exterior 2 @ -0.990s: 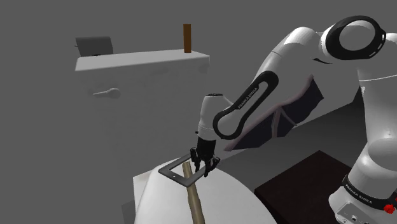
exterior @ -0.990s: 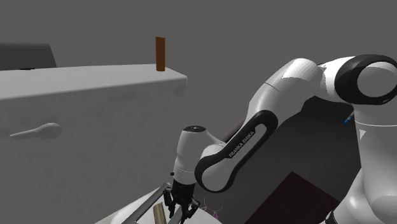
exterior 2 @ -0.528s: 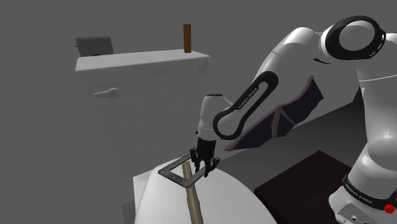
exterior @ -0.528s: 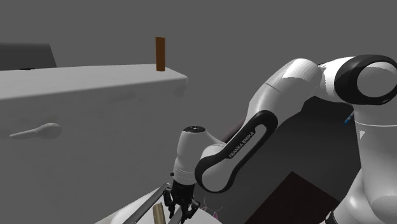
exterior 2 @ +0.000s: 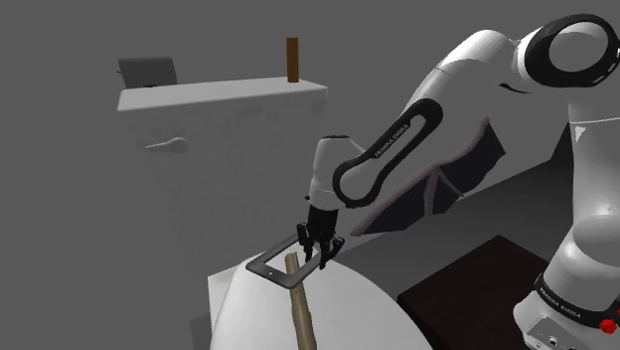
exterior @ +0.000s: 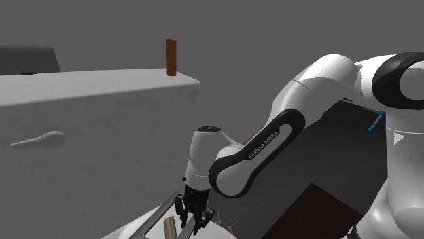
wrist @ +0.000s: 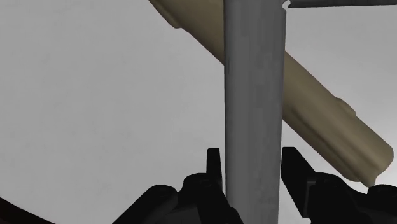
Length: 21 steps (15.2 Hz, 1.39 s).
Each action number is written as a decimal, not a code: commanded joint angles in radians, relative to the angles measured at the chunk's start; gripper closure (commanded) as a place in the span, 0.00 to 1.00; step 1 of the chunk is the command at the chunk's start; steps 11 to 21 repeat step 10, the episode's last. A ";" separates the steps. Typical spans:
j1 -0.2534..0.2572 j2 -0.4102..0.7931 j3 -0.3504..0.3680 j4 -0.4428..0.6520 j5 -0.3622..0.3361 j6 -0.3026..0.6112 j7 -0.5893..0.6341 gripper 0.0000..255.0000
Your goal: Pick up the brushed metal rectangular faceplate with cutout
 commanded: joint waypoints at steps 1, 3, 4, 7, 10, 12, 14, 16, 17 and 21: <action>-0.012 -0.023 0.011 0.000 0.013 -0.021 -0.006 1.00; -0.021 -0.046 0.022 0.001 0.026 -0.044 -0.010 1.00; -0.026 -0.057 0.028 0.002 0.033 -0.055 -0.012 1.00; -0.039 -0.090 0.042 0.007 0.053 -0.090 -0.018 1.00; -0.044 -0.103 0.047 0.010 0.061 -0.103 -0.020 1.00; -0.044 -0.103 0.047 0.010 0.061 -0.103 -0.020 1.00; -0.044 -0.103 0.047 0.010 0.061 -0.103 -0.020 1.00; -0.044 -0.103 0.047 0.010 0.061 -0.103 -0.020 1.00; -0.044 -0.103 0.047 0.010 0.061 -0.103 -0.020 1.00; -0.044 -0.103 0.047 0.010 0.061 -0.103 -0.020 1.00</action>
